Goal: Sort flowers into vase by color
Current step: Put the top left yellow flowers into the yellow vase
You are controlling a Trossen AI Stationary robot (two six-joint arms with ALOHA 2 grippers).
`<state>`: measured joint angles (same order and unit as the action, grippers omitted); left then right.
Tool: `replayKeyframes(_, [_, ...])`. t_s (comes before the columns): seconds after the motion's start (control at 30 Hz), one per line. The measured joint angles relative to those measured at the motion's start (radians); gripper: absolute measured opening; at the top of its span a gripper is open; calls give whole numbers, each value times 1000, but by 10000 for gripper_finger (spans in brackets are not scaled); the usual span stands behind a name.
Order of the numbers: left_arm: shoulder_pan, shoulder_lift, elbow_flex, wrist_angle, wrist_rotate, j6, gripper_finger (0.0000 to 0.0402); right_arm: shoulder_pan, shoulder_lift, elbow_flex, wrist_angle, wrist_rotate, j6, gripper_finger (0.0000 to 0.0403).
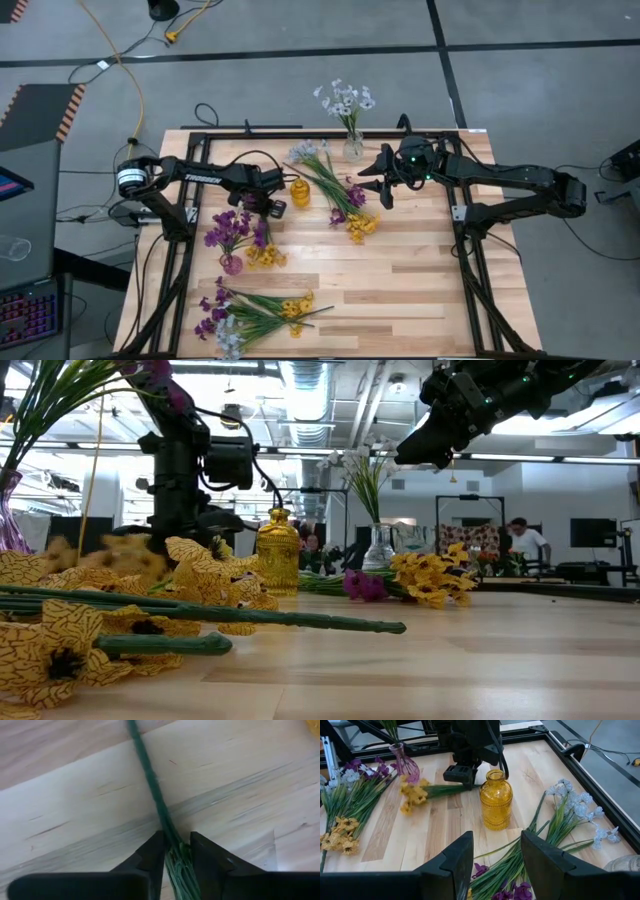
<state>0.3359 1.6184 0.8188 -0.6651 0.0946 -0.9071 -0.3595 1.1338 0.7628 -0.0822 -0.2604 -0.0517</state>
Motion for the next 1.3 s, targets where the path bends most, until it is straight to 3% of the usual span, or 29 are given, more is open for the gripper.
replayKeyframes(0.23, [17, -20, -4, -4, 11, 7, 8, 0, 0, 0, 0, 0, 0, 192])
replayKeyframes(0.53, [73, -54, -6, 0, 103, 1, 10, 0, 0, 0, 0, 0, 0, 192])
replayKeyframes(0.97, [180, -56, -5, 3, 401, 8, 11, 8, 0, 0, 7, 0, -10, 192])
replayKeyframes(1.3, [266, -56, -4, 26, 586, 8, 11, 141, 18, 0, 105, 0, -269, 192])
